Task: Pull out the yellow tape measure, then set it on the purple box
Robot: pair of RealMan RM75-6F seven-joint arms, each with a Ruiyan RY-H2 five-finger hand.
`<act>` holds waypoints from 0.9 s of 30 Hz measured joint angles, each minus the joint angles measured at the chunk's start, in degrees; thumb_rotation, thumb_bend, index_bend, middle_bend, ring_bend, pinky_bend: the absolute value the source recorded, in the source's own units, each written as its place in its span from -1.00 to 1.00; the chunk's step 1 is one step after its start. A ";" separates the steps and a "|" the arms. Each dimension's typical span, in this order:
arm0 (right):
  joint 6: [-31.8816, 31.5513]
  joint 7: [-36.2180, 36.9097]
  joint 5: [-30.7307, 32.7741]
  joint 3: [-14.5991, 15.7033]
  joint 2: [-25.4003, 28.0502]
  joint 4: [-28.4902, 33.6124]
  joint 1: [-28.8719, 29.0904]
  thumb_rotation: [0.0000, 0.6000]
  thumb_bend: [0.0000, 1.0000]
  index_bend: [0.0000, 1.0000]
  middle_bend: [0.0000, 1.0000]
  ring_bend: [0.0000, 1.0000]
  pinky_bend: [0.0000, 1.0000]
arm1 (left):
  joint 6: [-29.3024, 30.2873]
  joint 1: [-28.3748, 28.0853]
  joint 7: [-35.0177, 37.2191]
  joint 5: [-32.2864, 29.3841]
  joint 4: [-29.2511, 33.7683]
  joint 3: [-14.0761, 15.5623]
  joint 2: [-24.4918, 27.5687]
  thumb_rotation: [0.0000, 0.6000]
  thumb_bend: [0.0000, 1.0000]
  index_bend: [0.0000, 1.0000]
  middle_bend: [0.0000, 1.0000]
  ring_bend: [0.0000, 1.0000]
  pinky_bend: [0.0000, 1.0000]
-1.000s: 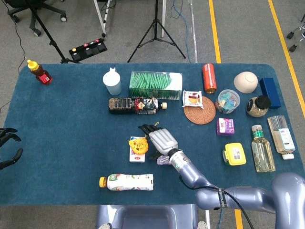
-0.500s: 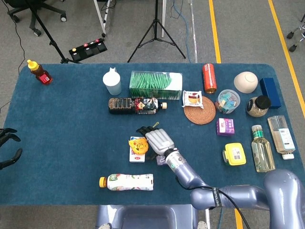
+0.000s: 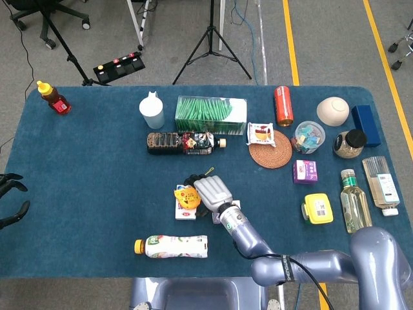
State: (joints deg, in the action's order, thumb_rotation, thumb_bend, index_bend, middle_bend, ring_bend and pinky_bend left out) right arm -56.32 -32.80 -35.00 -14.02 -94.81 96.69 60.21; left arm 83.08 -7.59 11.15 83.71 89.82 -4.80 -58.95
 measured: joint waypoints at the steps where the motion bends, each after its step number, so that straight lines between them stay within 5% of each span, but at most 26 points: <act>1: -0.10 -0.22 0.41 -0.03 -0.13 -0.08 0.20 1.00 -0.65 -0.46 -0.52 -0.49 -0.25 | -0.03 0.00 0.09 -0.02 -0.12 0.00 -0.05 1.00 -0.35 -0.14 -0.39 -0.56 -0.44; 20: -0.83 -2.56 5.93 -0.91 -1.68 -1.50 2.93 1.00 -0.59 -0.33 -0.43 -0.40 -0.11 | -0.01 0.06 1.40 -0.04 -1.73 0.01 -0.65 1.00 -0.34 -0.14 -0.39 -0.56 -0.44; 27: -2.09 -2.55 6.20 -1.44 -2.75 -2.57 3.39 1.00 -0.44 0.01 -0.15 -0.04 0.21 | 0.00 0.18 1.69 -0.11 -2.11 0.04 -0.51 1.00 -0.35 -0.14 -0.39 -0.56 -0.44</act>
State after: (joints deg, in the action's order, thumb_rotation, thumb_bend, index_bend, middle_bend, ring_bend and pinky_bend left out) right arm -58.41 -35.35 -28.80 -15.46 -97.56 94.12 63.60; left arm 83.08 -7.42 12.84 83.59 87.71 -4.77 -59.46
